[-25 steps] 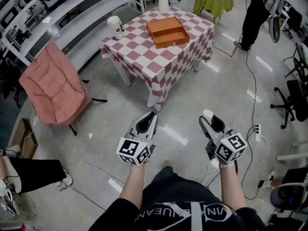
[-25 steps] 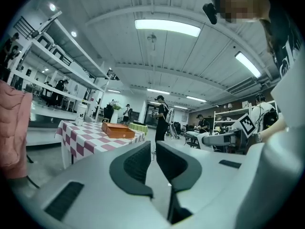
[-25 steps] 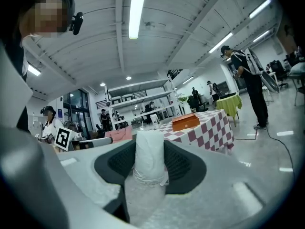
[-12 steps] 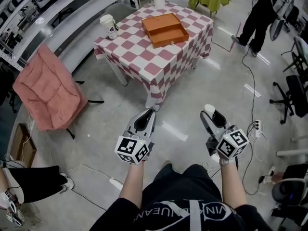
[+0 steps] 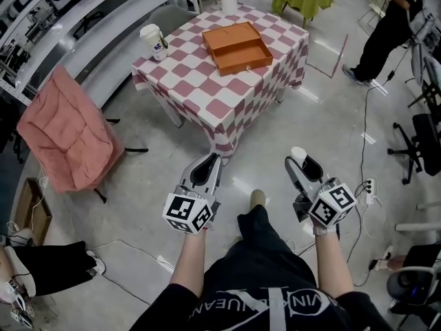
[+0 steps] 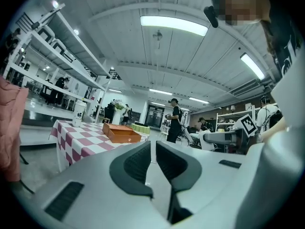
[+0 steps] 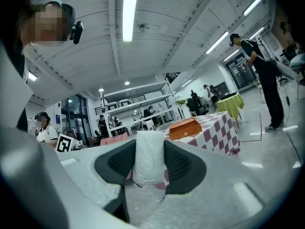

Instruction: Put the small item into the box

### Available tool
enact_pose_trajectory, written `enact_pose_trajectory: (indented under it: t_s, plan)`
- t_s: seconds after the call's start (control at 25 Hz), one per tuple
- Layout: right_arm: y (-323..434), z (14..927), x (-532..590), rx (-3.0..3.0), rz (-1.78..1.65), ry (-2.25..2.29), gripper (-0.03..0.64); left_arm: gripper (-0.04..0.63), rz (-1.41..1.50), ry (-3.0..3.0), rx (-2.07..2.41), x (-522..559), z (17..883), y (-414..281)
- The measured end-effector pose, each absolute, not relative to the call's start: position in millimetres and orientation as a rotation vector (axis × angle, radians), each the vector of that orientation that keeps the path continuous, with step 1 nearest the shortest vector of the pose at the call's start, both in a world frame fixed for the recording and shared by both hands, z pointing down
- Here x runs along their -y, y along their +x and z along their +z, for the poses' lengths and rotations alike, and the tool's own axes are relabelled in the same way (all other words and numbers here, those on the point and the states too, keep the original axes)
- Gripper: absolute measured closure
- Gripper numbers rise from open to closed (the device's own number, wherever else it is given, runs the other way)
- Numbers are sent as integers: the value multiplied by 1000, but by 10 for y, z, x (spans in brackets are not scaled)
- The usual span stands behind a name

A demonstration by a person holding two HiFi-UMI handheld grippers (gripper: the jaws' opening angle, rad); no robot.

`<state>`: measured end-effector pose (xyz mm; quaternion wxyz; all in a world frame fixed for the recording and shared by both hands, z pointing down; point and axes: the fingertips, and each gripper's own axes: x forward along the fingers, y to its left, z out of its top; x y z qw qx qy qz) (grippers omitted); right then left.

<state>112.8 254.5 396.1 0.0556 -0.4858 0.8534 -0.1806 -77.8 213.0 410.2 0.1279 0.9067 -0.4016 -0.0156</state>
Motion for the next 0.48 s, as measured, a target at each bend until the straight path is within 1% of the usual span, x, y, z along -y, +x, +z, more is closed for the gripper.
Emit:
enact_pose_trajectory:
  t_s: [0.48]
  plan:
    - [1223, 4069, -1659, -2620, -595, -1373, 437, 561, -29, 2587, 1203, -1444, 4152, -611]
